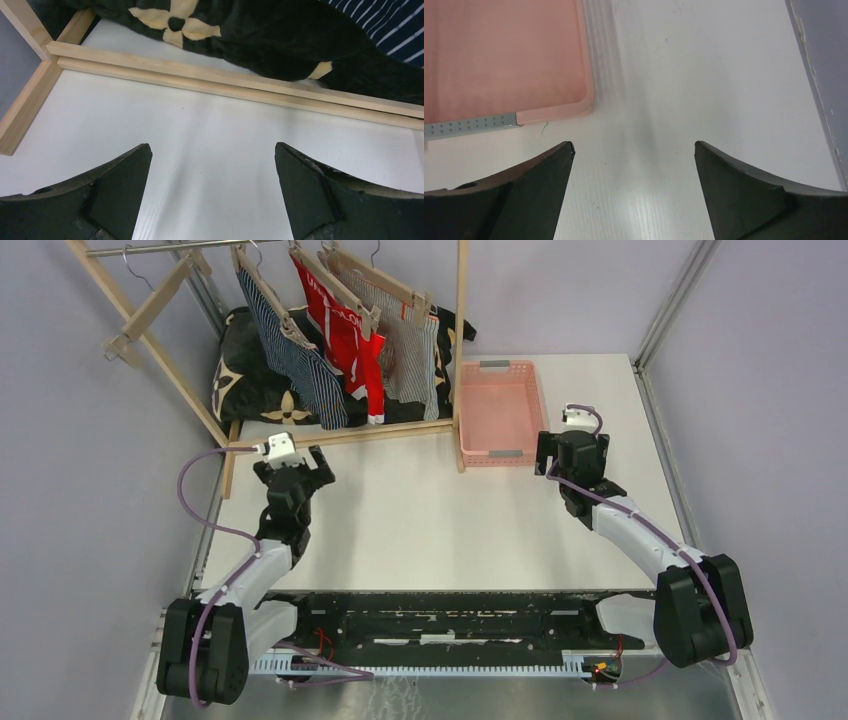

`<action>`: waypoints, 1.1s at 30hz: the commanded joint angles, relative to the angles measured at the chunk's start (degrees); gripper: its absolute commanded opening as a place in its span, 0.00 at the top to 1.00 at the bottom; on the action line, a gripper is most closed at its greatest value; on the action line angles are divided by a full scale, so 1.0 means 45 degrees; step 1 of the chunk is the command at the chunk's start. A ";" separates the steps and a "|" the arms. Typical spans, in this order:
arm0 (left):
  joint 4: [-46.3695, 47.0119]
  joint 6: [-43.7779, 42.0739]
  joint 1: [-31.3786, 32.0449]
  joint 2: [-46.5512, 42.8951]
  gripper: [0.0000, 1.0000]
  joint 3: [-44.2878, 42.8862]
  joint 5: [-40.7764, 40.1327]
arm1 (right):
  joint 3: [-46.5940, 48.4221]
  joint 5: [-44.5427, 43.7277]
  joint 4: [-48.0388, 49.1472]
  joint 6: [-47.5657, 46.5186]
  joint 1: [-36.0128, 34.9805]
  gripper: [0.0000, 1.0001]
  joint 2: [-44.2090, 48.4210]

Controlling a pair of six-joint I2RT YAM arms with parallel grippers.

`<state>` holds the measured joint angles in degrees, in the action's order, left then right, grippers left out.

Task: Remove the underwear clipped to the hanger

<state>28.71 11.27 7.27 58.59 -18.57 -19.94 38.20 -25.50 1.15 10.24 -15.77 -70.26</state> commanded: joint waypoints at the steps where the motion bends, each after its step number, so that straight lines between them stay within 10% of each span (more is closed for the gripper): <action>1: -0.1195 -0.0099 0.0122 0.0104 0.01 -0.1470 -0.0284 | 0.0675 0.0200 0.0209 0.0014 -0.0072 0.00 -0.0168; 17: -0.4316 -0.1007 0.5473 0.0049 0.01 -0.3729 -0.5014 | 0.0633 0.1786 0.0008 -0.0509 -0.0070 0.00 -0.0112; 33: -0.8518 0.0666 0.5534 -0.2762 0.01 -0.8666 0.2187 | 0.0453 0.1819 0.0177 -0.0755 -0.0666 0.00 0.0650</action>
<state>-7.79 12.10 32.01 46.15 -51.09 -18.09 40.77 -16.53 -1.37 7.57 -18.63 -72.66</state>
